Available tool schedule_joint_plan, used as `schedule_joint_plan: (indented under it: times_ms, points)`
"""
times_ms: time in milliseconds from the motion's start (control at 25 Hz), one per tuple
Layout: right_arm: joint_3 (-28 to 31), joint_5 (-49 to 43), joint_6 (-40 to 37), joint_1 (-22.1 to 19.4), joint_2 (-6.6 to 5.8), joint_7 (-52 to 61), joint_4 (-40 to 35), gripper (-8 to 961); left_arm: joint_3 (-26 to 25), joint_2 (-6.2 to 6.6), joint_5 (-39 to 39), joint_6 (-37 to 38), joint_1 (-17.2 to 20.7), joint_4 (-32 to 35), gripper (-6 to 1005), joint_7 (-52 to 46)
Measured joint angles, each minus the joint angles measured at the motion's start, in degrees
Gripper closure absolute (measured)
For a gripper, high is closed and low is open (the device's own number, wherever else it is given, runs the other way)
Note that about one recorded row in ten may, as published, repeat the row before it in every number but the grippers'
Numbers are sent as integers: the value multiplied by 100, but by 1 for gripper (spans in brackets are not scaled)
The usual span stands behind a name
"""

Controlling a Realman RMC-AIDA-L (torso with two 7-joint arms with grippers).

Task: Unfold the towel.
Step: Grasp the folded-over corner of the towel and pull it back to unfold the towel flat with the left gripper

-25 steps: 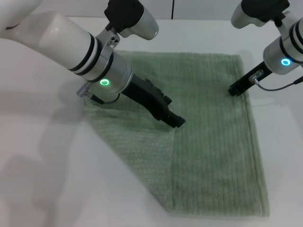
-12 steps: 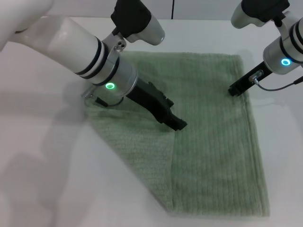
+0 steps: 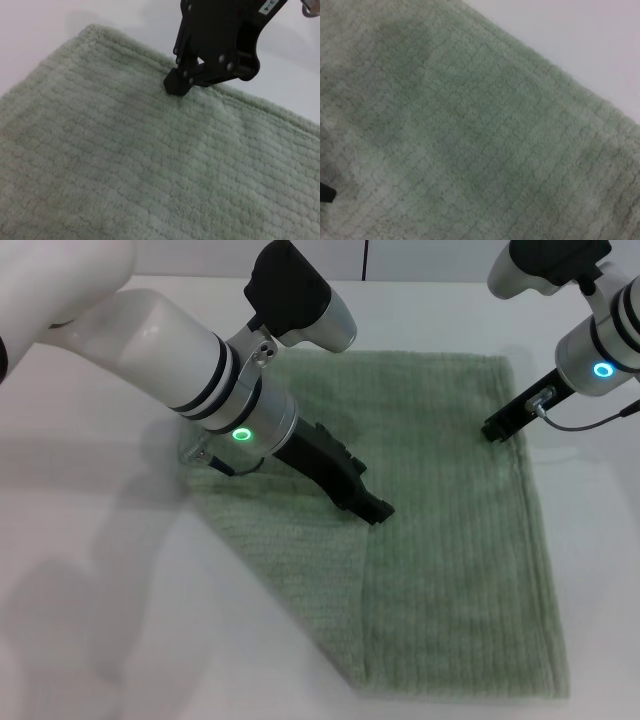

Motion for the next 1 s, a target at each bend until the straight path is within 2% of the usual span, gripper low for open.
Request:
schedule_joint_plan:
  times_ms: [280, 520, 1000]
  points:
    - [0, -6, 8, 3, -3, 0, -16, 954, 140, 0, -4, -11, -11, -2, 350, 0]
    - [0, -9, 30, 2, -7, 0, 6, 954, 154, 14, 0, 36, -13, 31, 574, 1]
    - [0, -7, 44, 2, -9, -22, 12, 954, 105, 51, 35, 368, 15, 195, 835, 5]
